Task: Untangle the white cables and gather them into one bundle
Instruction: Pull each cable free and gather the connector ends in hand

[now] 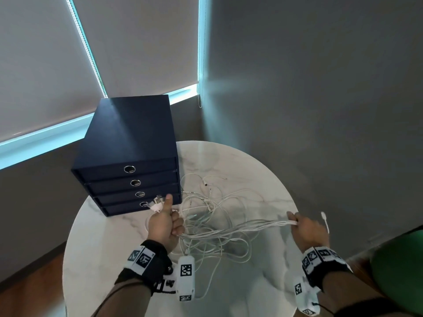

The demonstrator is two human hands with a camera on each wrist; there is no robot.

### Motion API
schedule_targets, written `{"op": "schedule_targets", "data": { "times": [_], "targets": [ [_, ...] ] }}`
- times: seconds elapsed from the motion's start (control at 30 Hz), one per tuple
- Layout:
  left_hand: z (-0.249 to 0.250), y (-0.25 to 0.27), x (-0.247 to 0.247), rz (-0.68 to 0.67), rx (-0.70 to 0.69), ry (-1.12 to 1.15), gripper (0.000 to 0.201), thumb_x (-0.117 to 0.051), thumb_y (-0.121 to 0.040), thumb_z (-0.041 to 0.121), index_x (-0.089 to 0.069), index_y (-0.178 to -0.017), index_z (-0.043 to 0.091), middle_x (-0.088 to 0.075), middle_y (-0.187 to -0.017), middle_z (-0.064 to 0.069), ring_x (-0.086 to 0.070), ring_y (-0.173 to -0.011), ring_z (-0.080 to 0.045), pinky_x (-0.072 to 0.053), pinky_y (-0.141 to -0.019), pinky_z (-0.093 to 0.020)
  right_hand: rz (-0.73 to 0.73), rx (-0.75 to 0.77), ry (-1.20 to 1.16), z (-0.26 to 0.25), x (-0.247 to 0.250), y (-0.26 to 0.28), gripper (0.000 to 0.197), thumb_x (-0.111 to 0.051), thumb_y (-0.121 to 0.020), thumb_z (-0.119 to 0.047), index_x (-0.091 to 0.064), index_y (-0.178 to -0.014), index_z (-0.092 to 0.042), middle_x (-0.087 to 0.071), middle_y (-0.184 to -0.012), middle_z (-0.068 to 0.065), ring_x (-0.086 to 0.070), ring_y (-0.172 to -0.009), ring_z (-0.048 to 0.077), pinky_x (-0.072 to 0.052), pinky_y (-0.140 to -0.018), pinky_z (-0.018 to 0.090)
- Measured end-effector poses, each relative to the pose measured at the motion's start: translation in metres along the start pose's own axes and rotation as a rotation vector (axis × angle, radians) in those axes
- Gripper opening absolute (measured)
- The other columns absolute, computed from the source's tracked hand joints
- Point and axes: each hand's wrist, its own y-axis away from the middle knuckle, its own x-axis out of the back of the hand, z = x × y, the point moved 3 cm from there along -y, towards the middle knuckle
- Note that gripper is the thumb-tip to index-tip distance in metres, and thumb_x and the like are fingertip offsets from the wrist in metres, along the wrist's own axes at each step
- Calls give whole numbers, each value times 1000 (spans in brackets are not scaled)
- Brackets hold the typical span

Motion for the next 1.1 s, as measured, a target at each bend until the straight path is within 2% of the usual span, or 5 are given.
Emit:
{"op": "schedule_targets", "data": {
  "times": [0.17,0.4,0.53,0.77,1.1],
  "targets": [
    [-4,1,-2,1,-28,-184,33,-66,-95,21,-44,-71,19,-27,-55,4,-27,-40,-9,-25,-37,-21,-355,-29,43,1,-36,-3,12,-55,-79,-41,-59,-75,-31,-68,-85,-2,-67,-92,24,-50,-88,33],
    [-13,-5,11,11,85,-71,28,-31,-94,7,-32,-69,20,-25,-51,3,-24,-37,-13,-30,-51,-30,-692,168,93,-47,-27,3,42,-85,-64,-41,-63,-94,-21,-68,-96,1,-65,-88,19,-47,-73,24],
    [-21,-13,25,97,42,-139,31,-28,-94,2,-33,-68,18,-29,-49,3,-25,-41,-14,-31,-52,-29,-673,332,-16,-112,-8,-2,66,-81,-57,-60,-64,-110,-25,-66,-109,-5,-63,-99,16,-51,-88,31],
    [-30,-11,43,146,71,-168,31,-30,-97,0,-36,-70,14,-33,-52,-2,-30,-43,-17,-39,-57,-32,-585,631,-328,-238,4,32,20,-55,-91,-25,-72,-86,-16,-72,-96,3,-67,-89,20,-54,-85,37],
    [-33,0,63,134,49,-303,18,-32,-104,5,-39,-88,8,-44,-60,-9,-52,-48,-25,-52,-49,-34,-639,710,-1,-290,-56,58,43,-40,-100,-16,-44,-142,-19,-56,-137,12,-56,-121,28,-43,-104,39]
  ]
}}
